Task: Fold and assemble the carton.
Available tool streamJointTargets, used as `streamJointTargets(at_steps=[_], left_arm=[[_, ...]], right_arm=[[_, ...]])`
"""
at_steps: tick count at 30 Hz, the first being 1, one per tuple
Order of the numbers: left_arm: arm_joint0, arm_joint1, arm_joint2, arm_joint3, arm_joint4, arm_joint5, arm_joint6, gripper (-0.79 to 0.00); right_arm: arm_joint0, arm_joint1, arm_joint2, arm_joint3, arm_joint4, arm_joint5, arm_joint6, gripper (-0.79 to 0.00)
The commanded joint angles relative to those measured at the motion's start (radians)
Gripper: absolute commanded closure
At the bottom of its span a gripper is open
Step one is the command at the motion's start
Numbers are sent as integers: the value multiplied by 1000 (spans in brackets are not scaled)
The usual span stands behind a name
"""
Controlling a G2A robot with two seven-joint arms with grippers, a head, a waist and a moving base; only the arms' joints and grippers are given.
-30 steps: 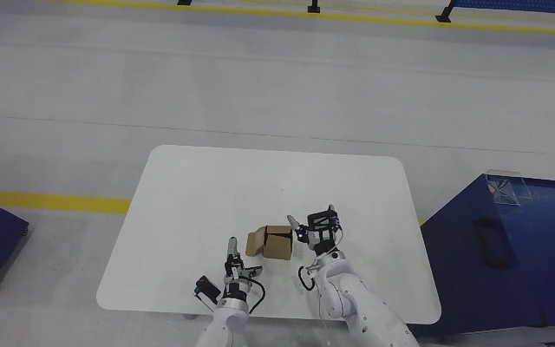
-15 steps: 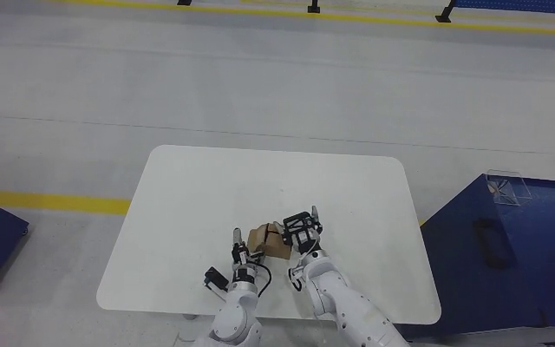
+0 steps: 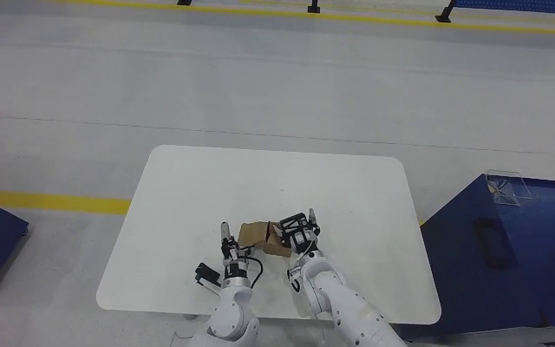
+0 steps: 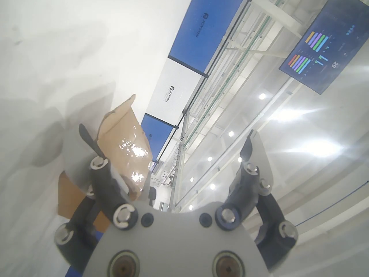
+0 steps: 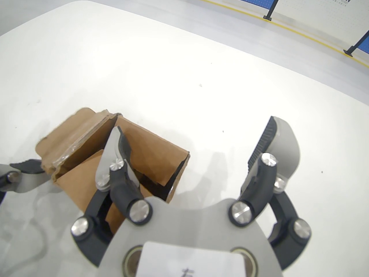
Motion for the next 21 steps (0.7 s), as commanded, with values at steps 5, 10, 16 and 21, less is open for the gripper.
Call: streamJointTargets(at_steps=[5,10,16,21], left_arm=[[24,0,-22,-54,84,-29,-4,-785],[44,-1,-31,-104,92,-33,-59,-785],[40,-6,-26,-124,131,-20,-121,-785],[16,-13,-16,-96,150,22,-156,-785]], right_arm=[[-12,-2,21,-10,-12,-13,-1,-785],[-28,0,45,-33,-23,-36,8,-785],[-57,8,80,-76,-50,-58,22,-785],[-80,16,121,-110,-84,-44,31,-785]])
